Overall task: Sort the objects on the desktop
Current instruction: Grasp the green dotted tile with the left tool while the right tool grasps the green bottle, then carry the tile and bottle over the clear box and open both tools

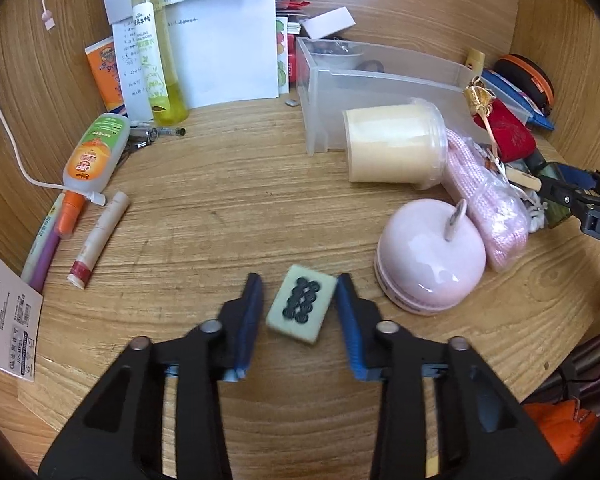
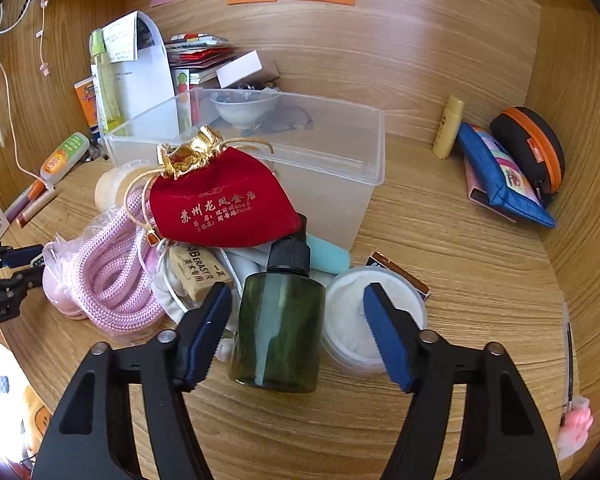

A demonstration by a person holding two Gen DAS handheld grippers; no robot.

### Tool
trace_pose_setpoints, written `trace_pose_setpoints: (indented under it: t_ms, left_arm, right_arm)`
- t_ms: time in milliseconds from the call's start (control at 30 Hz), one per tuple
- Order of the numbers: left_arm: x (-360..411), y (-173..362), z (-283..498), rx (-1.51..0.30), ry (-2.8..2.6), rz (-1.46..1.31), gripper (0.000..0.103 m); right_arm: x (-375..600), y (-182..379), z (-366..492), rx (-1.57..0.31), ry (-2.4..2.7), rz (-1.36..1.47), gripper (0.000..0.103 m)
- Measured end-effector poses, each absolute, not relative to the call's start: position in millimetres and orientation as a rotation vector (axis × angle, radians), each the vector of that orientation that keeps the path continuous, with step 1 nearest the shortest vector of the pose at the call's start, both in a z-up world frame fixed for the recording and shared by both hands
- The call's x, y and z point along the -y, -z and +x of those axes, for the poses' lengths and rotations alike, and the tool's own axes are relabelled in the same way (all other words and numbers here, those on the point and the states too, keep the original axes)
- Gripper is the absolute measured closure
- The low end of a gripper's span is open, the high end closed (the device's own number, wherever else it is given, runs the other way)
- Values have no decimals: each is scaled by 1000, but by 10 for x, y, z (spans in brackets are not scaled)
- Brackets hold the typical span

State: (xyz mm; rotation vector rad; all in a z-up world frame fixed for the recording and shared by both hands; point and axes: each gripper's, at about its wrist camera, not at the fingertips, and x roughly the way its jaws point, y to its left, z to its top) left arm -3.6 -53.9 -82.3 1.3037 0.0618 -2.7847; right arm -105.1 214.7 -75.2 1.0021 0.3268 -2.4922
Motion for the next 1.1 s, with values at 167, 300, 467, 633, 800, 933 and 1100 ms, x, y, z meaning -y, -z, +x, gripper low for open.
trace_pose_setpoints:
  t_ms: [167,300,467,633,800,933,1100]
  left_arm:
    - [614,818,-41,-116,2782,1287,79]
    - [653,806,-30,-150,2773,1281,79]
    - [709,699,-32,-186,2772,1238,79]
    - [742,554,-70,-205,2784,1179,79]
    - [689,347,-145,-205,2832,1101,79]
    - [617,166,-216,-194,2877,1043,79]
    - [521,-81,-393,-193,2937,979,79]
  right_arm:
    - [-2143,762,-1039,-315,2451,1011,64]
    - [-2175,709,-977,-310,2465,983,64]
    - [-2295,580,-897,-260,2502,938,64]
    - [-2423,473,-856,-179,2535,903,64]
    - [-2533,353,-897,-141,2557,858,64]
    - [-2556,247,-978,-152,2570,812,64]
    - [-2530,132,-1150,-143,2564,776,64]
